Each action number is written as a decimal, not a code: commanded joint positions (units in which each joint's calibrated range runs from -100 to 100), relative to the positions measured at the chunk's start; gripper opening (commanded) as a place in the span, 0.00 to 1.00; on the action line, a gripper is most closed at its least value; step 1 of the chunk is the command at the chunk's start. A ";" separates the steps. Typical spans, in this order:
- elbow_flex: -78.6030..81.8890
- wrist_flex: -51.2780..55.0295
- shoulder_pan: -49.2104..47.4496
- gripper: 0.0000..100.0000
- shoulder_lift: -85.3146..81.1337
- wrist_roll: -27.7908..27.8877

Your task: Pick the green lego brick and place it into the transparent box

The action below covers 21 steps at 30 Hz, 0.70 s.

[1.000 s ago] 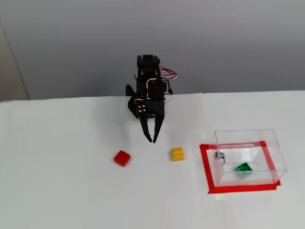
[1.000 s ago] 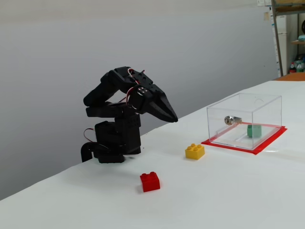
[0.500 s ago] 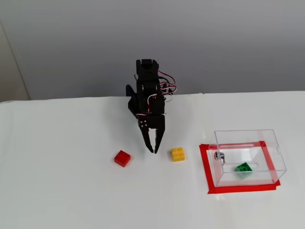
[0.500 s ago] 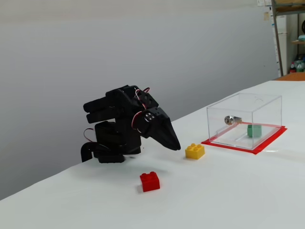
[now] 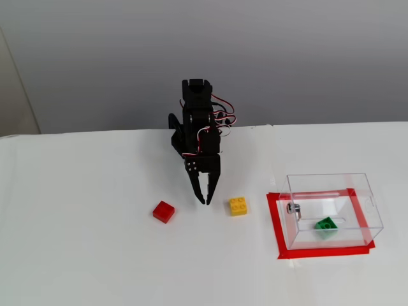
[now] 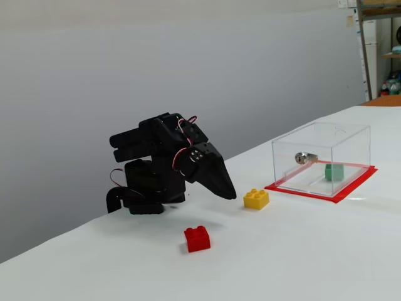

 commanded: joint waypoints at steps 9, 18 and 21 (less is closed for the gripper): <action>-5.22 17.18 -0.14 0.01 -0.59 -0.18; -5.31 17.18 -0.14 0.01 -0.51 -0.18; -5.31 17.18 -0.14 0.01 -0.51 -0.18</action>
